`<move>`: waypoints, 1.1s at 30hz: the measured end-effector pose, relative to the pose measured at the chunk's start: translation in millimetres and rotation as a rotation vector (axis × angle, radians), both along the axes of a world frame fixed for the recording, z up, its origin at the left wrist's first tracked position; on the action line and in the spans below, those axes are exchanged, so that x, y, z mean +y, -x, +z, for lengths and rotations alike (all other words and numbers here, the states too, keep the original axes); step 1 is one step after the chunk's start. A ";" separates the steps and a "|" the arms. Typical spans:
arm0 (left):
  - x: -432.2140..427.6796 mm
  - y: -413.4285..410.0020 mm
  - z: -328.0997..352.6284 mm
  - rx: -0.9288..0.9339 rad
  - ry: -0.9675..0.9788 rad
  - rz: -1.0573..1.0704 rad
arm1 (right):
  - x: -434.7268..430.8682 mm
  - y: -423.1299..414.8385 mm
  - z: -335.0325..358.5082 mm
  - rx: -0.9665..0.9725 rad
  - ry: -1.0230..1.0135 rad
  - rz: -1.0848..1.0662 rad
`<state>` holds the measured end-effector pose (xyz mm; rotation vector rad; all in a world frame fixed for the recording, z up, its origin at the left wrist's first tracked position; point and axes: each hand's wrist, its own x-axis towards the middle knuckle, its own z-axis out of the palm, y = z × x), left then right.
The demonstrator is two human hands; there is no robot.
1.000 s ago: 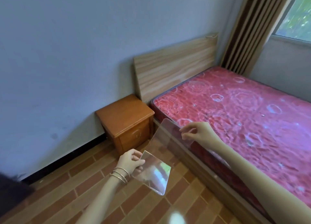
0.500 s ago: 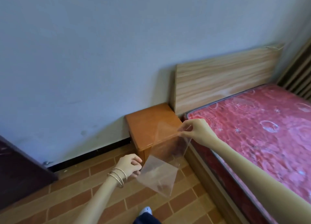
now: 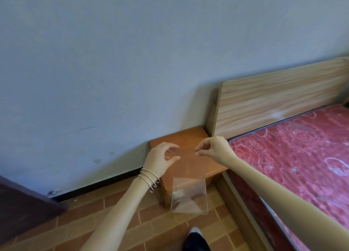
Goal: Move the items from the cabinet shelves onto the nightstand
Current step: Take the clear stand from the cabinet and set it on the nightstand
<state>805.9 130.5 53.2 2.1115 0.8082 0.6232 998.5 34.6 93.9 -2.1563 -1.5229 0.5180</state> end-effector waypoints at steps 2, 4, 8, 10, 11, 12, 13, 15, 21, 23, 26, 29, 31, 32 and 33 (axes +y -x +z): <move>21.9 -14.7 -7.2 0.010 -0.040 0.054 | 27.1 -10.2 -8.4 0.001 0.012 0.026; 43.0 -27.6 -15.9 0.028 -0.037 0.121 | 51.8 -20.5 -18.7 0.007 0.026 0.056; 79.6 -56.0 -31.9 0.133 -0.015 0.184 | 94.1 -51.4 -42.7 0.063 0.029 0.104; 101.6 -73.7 -40.5 0.157 -0.010 0.223 | 117.9 -73.3 -54.7 0.087 -0.006 0.098; 114.0 -81.4 -46.5 0.162 0.004 0.246 | 129.9 -84.0 -61.7 0.101 -0.018 0.089; 126.6 -87.3 -54.7 0.173 0.018 0.268 | 141.1 -93.1 -69.3 0.112 -0.020 0.087; 138.7 -91.5 -64.2 0.184 0.028 0.291 | 151.1 -100.0 -77.5 0.115 -0.011 0.098; 161.8 -96.4 -87.5 0.196 0.054 0.347 | 166.2 -109.1 -95.7 0.129 0.033 0.131; 226.5 -105.3 -164.2 0.252 0.129 0.444 | 212.9 -120.1 -163.6 0.075 0.243 0.278; 248.3 -105.6 -192.0 0.266 0.132 0.441 | 232.7 -117.7 -189.3 0.045 0.295 0.314; 273.6 -103.6 -231.5 0.261 0.140 0.461 | 260.7 -109.9 -232.1 0.034 0.354 0.332; 290.8 -97.3 -266.4 0.252 0.122 0.478 | 279.1 -96.2 -271.5 0.022 0.408 0.345; 301.1 -94.3 -287.8 0.253 0.114 0.467 | 285.0 -86.6 -295.0 0.031 0.431 0.340; 306.4 -94.0 -296.2 0.247 0.110 0.467 | 286.6 -82.5 -306.8 0.034 0.442 0.342; 312.1 -94.6 -303.0 0.228 0.108 0.476 | 287.5 -79.2 -317.5 0.036 0.456 0.348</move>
